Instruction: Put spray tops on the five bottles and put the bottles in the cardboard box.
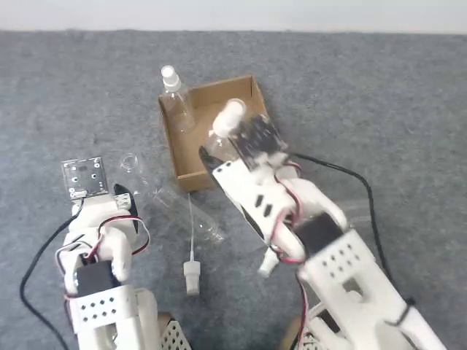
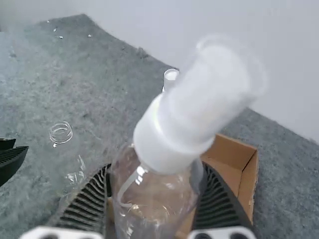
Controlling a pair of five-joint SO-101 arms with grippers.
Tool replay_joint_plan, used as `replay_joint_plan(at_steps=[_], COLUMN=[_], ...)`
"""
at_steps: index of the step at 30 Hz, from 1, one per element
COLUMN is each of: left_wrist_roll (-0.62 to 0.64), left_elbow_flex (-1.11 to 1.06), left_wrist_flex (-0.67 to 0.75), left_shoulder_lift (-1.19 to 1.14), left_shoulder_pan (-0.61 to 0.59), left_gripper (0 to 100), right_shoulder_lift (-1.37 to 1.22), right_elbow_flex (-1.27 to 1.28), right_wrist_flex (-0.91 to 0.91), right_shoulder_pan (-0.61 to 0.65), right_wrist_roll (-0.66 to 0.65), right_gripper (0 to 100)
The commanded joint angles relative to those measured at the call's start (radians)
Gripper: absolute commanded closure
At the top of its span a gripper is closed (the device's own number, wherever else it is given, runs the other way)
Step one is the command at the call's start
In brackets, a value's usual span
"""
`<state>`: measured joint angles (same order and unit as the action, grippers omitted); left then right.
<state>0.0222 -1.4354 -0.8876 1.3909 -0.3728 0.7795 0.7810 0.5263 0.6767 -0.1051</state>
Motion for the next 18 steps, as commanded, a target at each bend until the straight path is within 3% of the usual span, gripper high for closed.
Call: replay_joint_plan(at_steps=[1, 10, 18], left_wrist_roll=[0.011, 0.011, 0.011], left_elbow_flex=[0.016, 0.016, 0.016], left_wrist_flex=[0.023, 0.023, 0.023], left_shoulder_lift=[0.014, 0.014, 0.014], left_shoulder_pan=[-0.003, -0.003, -0.003], left_gripper=[93, 93, 93], right_shoulder_lift=[-0.099, -0.252, -0.371], right_elbow_flex=[-0.138, -0.222, -0.302], right_wrist_flex=[-0.005, -0.005, -0.005], right_shoulder_pan=[-0.01, -0.012, -0.013], right_wrist_roll=[0.011, 0.009, -0.072], right_gripper=[97.2, 97.3, 97.5])
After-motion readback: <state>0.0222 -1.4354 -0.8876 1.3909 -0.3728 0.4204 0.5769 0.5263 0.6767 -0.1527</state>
